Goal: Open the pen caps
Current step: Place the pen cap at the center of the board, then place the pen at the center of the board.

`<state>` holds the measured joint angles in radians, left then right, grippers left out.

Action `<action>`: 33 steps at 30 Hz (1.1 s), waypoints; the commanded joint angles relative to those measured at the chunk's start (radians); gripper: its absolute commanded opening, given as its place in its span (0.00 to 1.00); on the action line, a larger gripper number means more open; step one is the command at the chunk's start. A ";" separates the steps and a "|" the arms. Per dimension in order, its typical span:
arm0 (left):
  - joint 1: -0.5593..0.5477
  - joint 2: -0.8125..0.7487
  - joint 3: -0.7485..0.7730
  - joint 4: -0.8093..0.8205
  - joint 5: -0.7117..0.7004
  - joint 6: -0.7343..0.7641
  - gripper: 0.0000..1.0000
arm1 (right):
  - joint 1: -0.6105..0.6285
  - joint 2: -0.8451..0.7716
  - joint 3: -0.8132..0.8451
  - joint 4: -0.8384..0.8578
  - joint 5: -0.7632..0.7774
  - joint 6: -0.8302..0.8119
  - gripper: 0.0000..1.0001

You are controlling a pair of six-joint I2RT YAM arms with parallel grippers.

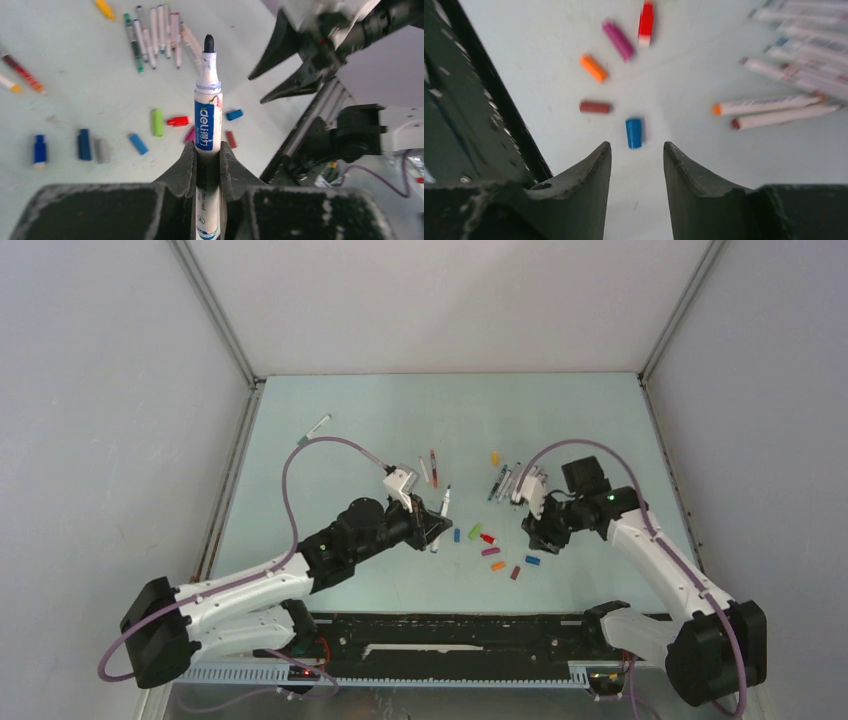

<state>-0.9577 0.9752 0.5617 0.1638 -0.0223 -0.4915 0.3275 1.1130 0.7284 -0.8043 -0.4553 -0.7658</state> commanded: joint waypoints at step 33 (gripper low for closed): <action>-0.028 0.470 0.452 0.375 -0.083 -0.401 0.06 | -0.182 -0.068 0.086 0.729 -0.744 1.312 0.65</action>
<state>-0.9722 1.4353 0.9340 0.5056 -0.0834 -0.8703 0.1200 1.0443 0.8127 -0.1184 -1.2205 0.5140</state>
